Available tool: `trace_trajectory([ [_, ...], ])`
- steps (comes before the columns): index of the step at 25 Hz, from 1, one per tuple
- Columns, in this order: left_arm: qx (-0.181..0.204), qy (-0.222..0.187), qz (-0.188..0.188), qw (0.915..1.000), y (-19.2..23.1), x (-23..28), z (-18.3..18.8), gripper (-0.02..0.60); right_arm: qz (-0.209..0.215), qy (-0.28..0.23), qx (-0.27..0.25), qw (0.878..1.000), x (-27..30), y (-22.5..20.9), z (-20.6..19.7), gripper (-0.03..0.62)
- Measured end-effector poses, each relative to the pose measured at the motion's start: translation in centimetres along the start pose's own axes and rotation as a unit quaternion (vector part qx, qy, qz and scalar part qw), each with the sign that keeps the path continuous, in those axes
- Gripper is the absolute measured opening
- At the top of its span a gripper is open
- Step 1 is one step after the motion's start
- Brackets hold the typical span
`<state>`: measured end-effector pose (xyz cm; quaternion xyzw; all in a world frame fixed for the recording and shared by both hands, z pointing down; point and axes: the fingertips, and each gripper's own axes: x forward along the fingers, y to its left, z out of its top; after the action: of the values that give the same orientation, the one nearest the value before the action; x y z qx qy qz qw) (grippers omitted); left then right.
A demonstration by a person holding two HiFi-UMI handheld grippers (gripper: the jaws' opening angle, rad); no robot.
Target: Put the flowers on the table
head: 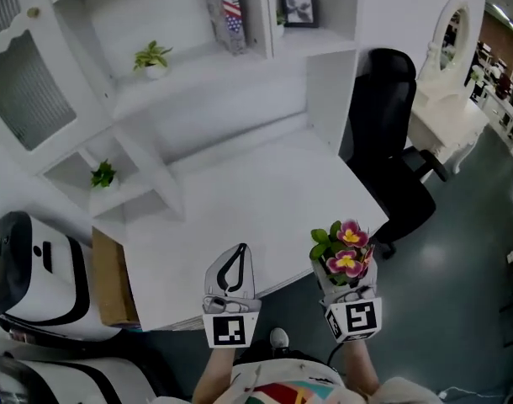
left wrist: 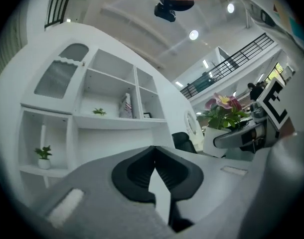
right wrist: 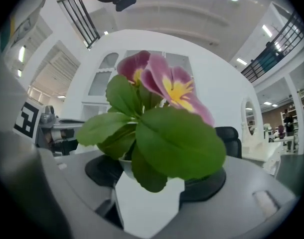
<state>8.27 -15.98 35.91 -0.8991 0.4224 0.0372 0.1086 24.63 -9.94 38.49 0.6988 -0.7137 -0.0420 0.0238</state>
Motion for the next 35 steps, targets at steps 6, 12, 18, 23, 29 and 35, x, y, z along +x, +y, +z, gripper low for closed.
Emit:
trace_trajectory([
  [6,-0.001,0.025,0.105,0.9942,5.4,-4.0,-0.3,0.002,0.099,-0.009,-0.009,0.995,3.6,6.3,0.7,0.330],
  [12,0.009,0.030,0.166,0.9856,8.2,-6.8,-0.3,0.002,0.156,-0.012,-0.006,0.988,5.5,10.4,0.8,0.331],
  [18,0.002,0.022,0.213,0.9768,11.5,-8.4,0.2,0.002,0.186,-0.009,-0.005,0.983,7.1,13.1,0.7,0.330],
  [23,-0.003,0.018,0.240,0.9706,13.3,-9.2,0.1,0.002,0.197,-0.012,-0.008,0.980,8.0,14.2,0.7,0.330],
  [29,-0.001,0.008,0.247,0.9689,15.6,-9.5,0.2,0.002,0.198,-0.006,-0.008,0.980,9.1,15.9,0.5,0.330],
  [35,-0.004,0.003,0.252,0.9678,17.3,-9.3,0.4,0.002,0.198,-0.007,-0.008,0.980,10.4,16.9,0.9,0.330],
])
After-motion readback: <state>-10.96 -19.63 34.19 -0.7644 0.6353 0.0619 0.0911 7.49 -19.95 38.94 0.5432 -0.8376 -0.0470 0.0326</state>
